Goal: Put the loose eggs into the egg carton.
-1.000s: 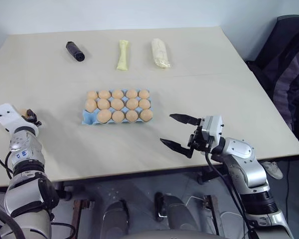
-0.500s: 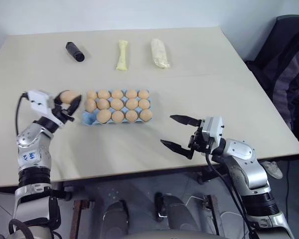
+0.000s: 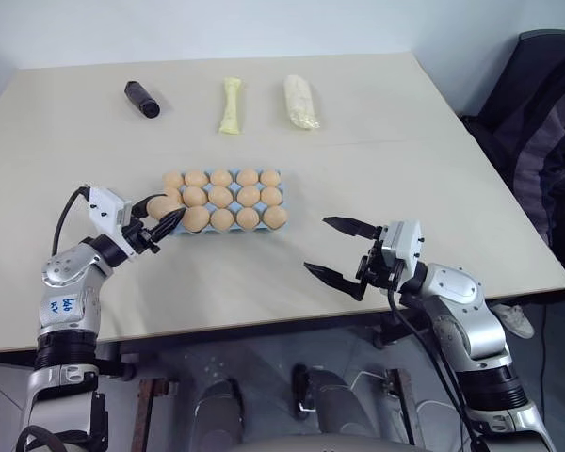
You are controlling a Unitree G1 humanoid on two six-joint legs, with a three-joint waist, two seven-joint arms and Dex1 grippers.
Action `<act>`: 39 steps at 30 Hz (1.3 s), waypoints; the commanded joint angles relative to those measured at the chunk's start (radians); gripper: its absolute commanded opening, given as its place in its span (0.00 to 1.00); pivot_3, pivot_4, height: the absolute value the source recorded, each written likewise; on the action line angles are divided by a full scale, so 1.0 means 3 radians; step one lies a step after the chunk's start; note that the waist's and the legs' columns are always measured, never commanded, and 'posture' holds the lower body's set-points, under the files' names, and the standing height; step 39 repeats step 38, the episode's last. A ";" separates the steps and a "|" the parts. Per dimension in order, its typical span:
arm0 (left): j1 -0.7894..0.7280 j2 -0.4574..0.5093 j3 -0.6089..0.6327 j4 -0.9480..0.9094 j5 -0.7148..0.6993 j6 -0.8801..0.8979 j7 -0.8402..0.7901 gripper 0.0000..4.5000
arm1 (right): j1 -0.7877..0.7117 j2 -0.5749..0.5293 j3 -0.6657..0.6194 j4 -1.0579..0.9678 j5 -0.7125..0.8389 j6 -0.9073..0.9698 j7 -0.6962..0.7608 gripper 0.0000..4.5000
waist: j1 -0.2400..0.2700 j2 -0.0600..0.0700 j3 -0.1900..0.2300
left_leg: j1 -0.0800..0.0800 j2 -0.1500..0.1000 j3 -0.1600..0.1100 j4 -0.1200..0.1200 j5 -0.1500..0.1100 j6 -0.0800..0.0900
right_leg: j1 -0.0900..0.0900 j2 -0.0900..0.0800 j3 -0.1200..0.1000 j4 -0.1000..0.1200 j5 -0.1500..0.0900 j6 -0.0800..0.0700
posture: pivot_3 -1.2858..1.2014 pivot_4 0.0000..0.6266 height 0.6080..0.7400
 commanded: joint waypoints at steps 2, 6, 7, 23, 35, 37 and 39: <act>-0.0036 0.0005 0.0011 -0.0028 0.0049 -0.0051 0.0006 0.50 | -0.0013 0.0002 -0.0041 -0.0124 0.0019 -0.0061 -0.0018 1.00 | 0.0000 0.0000 0.0000 | 0.0000 0.0000 -0.0010 -0.0001 0.0000 0.0000 | 0.0000 0.0001 0.0001 -0.0001 0.0000 0.0000 | 0.52 0.24 1.00; -0.0127 -0.0029 -0.0024 0.0050 0.0096 -0.0035 0.0038 0.50 | -0.0030 -0.0010 -0.0049 -0.0111 0.0022 -0.0063 -0.0003 1.00 | 0.0005 0.0000 0.0000 | 0.0000 0.0000 -0.0010 -0.0003 -0.0001 0.0000 | 0.0000 0.0003 0.0000 -0.0002 0.0000 0.0000 | 0.52 0.24 1.00; -0.0140 -0.0032 -0.0027 0.0059 0.0097 -0.0022 0.0035 0.50 | -0.0033 -0.0013 -0.0050 -0.0110 0.0022 -0.0063 -0.0001 1.00 | 0.0006 0.0000 0.0000 | 0.0000 0.0000 -0.0010 -0.0003 -0.0001 0.0000 | 0.0000 0.0003 0.0000 -0.0003 0.0000 0.0000 | 0.52 0.24 1.00; 0.0363 0.0390 0.0243 -0.0442 -0.0155 0.0260 -0.0362 1.00 | -0.0061 -0.0046 -0.0082 -0.0069 0.0049 -0.0082 0.0067 1.00 | -0.0007 0.0001 0.0001 | 0.0000 0.0006 -0.0010 -0.0009 -0.0004 -0.0005 | -0.0005 0.0002 0.0005 -0.0006 -0.0003 -0.0005 | 0.52 0.24 1.00; 0.0843 0.0706 0.0394 -0.0743 -0.0213 0.0166 -0.0820 1.00 | -0.0044 -0.0187 -0.0198 -0.0085 0.0040 0.0172 -0.0063 1.00 | -0.0002 0.0003 0.0002 | 0.0001 0.0005 -0.0008 -0.0026 -0.0007 -0.0010 | -0.0009 -0.0002 0.0027 -0.0022 -0.0028 -0.0048 | 0.52 0.24 1.00; 0.0893 0.0691 0.0398 -0.0812 -0.0235 0.0177 -0.0825 1.00 | -0.0032 -0.0198 -0.0230 -0.0094 0.0013 0.0187 -0.0115 1.00 | -0.0004 0.0003 0.0002 | 0.0001 0.0005 -0.0008 -0.0026 -0.0007 -0.0010 | -0.0009 -0.0003 0.0032 -0.0025 -0.0032 -0.0055 | 0.52 0.24 1.00; 0.0913 0.0690 0.0400 -0.0838 -0.0220 0.0179 -0.0797 1.00 | -0.0027 -0.0203 -0.0239 -0.0102 0.0013 0.0198 -0.0134 1.00 | -0.0004 0.0003 0.0002 | 0.0001 0.0005 -0.0008 -0.0026 -0.0007 -0.0010 | -0.0009 -0.0003 0.0033 -0.0026 -0.0032 -0.0055 | 0.52 0.24 1.00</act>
